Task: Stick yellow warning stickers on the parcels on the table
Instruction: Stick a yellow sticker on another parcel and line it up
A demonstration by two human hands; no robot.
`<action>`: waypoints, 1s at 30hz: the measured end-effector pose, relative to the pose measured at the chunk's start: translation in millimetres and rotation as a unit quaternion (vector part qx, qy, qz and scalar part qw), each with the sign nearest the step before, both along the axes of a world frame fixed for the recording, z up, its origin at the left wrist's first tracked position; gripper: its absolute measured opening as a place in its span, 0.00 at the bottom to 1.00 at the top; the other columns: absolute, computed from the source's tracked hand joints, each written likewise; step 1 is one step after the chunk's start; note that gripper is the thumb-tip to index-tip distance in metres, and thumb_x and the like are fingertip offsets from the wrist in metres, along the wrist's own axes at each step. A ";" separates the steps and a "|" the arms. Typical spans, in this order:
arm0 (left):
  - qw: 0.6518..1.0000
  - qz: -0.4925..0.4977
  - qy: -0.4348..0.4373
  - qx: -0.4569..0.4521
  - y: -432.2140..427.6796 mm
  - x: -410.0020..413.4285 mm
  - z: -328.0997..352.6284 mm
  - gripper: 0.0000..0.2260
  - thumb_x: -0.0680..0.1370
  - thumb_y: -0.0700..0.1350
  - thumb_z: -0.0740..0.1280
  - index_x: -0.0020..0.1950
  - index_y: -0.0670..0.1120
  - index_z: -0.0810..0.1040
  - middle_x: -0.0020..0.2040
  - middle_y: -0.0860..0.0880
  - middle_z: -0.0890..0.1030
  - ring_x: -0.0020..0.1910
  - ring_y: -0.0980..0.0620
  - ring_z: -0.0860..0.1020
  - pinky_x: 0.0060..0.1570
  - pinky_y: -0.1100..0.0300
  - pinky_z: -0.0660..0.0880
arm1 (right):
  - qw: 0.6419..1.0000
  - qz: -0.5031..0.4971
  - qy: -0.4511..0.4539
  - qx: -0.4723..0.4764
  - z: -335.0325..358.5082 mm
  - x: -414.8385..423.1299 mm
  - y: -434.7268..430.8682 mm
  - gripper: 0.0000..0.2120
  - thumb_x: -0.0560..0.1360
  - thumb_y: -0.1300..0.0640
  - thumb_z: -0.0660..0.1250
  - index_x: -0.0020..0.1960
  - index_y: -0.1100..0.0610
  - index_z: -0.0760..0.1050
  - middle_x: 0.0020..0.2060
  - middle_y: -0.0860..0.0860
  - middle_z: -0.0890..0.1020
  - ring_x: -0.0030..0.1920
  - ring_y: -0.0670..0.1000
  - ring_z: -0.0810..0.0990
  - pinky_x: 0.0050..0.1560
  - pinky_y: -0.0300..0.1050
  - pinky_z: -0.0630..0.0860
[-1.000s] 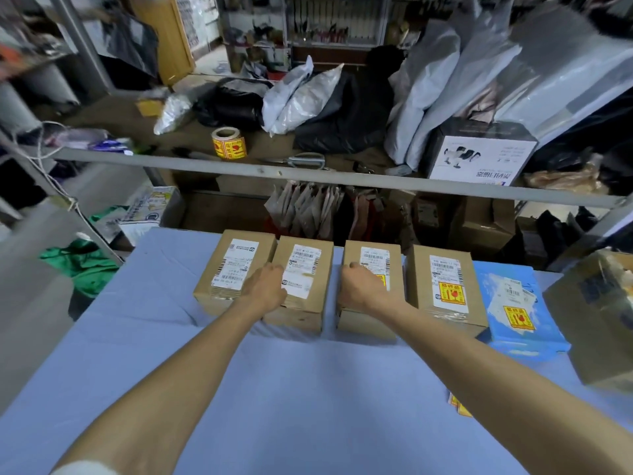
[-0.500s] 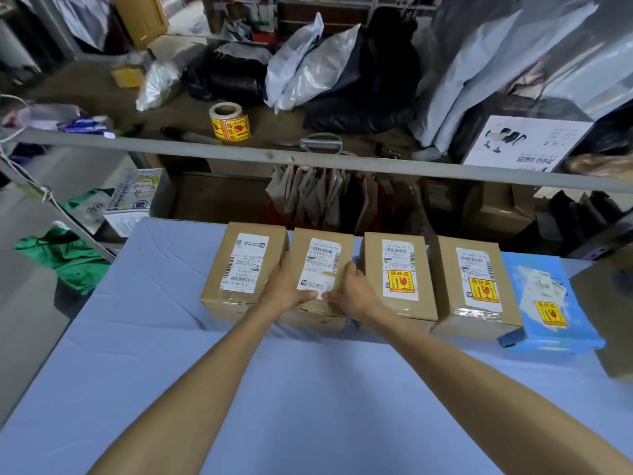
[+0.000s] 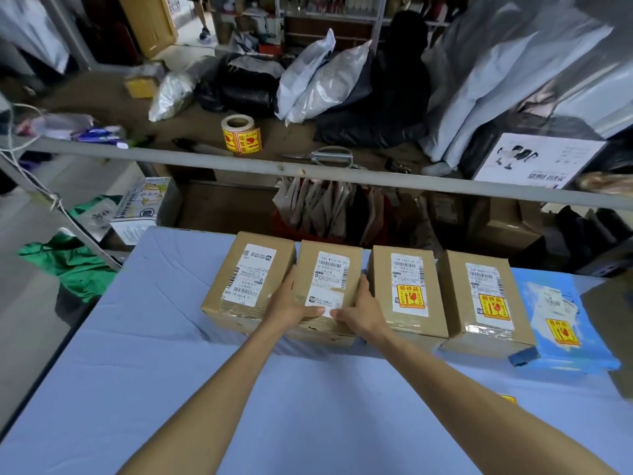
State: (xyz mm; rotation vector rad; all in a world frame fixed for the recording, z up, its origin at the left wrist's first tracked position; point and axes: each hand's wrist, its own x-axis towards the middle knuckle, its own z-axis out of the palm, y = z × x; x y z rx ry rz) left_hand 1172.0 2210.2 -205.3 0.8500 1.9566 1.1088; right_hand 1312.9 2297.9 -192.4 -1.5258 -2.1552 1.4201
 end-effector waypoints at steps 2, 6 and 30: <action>1.000 0.015 -0.026 -0.007 -6.7 3.2 1.6 0.43 0.65 0.41 0.79 0.75 0.54 0.62 0.59 0.60 0.74 0.59 0.57 0.72 0.56 0.63 0.67 | 1.000 -0.002 0.010 -0.006 2.6 5.6 -2.4 0.40 0.67 0.62 0.76 0.70 0.57 0.56 0.62 0.55 0.77 0.60 0.56 0.76 0.60 0.50 0.75; 0.999 0.025 -0.043 -0.016 -28.4 17.6 4.1 0.42 0.68 0.40 0.78 0.76 0.54 0.60 0.60 0.58 0.74 0.60 0.58 0.71 0.56 0.63 0.67 | 1.000 0.018 0.016 -0.012 8.0 20.3 -17.5 0.35 0.66 0.61 0.77 0.66 0.56 0.59 0.62 0.54 0.77 0.61 0.57 0.76 0.60 0.55 0.76; 0.991 0.105 -0.055 -0.053 -135.8 157.2 10.0 0.36 0.69 0.40 0.76 0.73 0.53 0.66 0.63 0.53 0.76 0.62 0.54 0.74 0.56 0.63 0.70 | 0.994 0.073 0.057 -0.064 -4.1 163.8 -105.0 0.37 0.65 0.60 0.77 0.68 0.52 0.61 0.59 0.51 0.78 0.57 0.54 0.78 0.58 0.54 0.77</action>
